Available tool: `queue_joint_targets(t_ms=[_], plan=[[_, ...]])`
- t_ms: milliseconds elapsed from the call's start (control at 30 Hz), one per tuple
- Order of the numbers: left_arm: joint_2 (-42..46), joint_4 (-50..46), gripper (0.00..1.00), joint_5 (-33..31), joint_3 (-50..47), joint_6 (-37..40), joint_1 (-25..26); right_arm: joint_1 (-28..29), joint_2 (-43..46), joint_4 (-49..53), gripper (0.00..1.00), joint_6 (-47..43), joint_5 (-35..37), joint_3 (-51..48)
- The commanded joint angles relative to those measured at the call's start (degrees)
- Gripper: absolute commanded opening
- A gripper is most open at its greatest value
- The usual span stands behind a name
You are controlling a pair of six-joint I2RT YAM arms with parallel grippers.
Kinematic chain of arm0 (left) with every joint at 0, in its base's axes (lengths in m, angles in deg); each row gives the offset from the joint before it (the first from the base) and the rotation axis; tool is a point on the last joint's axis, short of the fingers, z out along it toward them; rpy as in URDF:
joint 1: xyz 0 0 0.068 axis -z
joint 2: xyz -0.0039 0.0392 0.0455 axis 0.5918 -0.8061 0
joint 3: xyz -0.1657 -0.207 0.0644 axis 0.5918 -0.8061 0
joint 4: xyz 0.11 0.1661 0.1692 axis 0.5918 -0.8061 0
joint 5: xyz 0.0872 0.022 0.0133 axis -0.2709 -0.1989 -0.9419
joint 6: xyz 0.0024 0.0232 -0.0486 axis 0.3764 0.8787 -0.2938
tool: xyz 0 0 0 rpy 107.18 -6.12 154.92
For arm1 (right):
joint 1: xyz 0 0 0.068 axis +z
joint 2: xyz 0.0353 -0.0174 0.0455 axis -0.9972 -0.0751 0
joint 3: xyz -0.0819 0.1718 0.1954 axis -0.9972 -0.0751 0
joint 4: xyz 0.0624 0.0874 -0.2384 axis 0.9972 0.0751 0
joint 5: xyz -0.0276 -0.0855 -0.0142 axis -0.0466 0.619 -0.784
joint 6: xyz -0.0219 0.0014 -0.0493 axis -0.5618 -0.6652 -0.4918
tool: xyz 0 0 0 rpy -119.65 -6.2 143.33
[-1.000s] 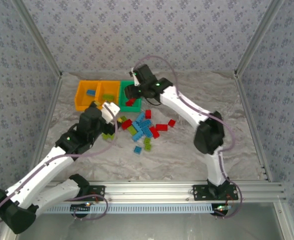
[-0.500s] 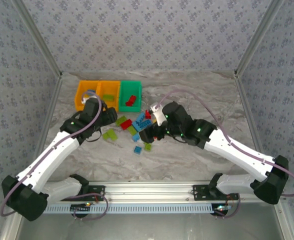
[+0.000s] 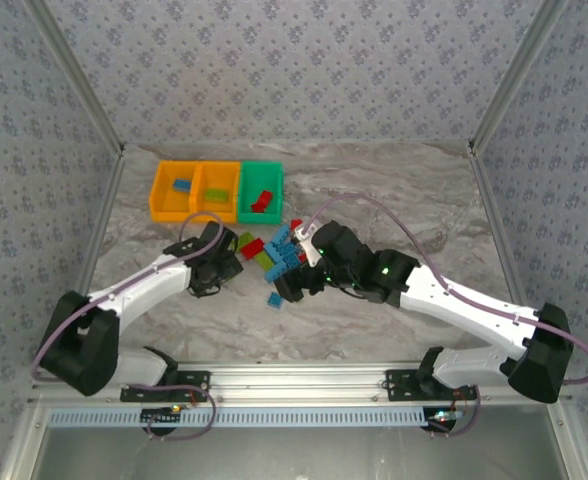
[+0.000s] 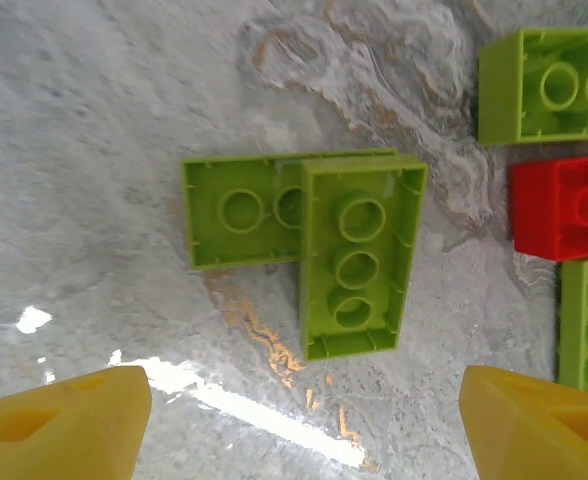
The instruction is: Sort the legos into containers by color
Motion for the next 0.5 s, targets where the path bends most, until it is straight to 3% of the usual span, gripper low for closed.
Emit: queue_joint_targets(t_ms=[0,200,467], plan=[[-3.12,3.58,0.79,-0.05,2.39,2.33,0.76,0.54,-0.49,-0.08,0.98,1.40,3.09,0.88],[-10.50,2.63,0.71,-1.73,5.24,4.31,1.41,1.56,0.12,1.22,0.98,2.21,5.12,0.55],[-11.58,1.99,0.35,-5.20,4.39,4.22,2.67,2.23,0.56,1.50,0.98,2.20,5.13,0.33]])
